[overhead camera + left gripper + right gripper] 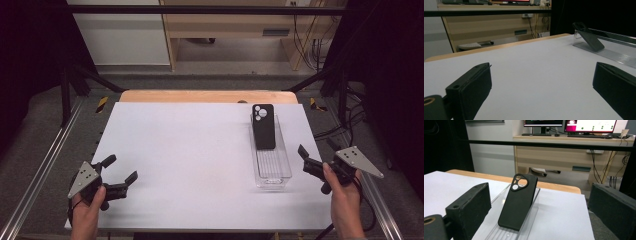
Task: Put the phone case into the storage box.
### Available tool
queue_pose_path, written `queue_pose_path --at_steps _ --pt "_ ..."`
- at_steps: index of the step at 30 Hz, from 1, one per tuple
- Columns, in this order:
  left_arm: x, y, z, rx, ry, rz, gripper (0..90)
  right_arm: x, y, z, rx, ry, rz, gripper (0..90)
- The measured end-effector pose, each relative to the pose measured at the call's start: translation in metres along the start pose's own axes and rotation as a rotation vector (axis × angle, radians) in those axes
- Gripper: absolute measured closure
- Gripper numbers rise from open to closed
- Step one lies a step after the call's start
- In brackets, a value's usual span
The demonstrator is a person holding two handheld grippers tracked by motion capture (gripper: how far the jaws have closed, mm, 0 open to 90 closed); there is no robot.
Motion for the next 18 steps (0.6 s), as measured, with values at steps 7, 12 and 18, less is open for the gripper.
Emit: queue_pose_path --at_steps 7,12,18 --pt "0.004 -0.001 0.002 -0.004 0.008 0.0 2.3 0.002 0.001 0.016 -0.015 0.003 -0.003 4.8" --pt "0.007 0.0 0.002 -0.009 0.007 -0.005 2.3 0.004 0.0 0.025 -0.024 0.005 -0.007 4.7" --pt "0.008 0.004 0.002 -0.004 -0.001 -0.015 2.3 0.005 0.005 0.028 -0.029 0.001 -0.015 4.7"
Point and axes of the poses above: each handheld gripper's, and its own axes: x roughly backward along the jaws, z roughly out of its underside, y roughly to its left, the point moved 8 cm from there along -x, roughly forward along the jaws, and after that the axes turned 11 degrees about -z, right-handed, at the moved point
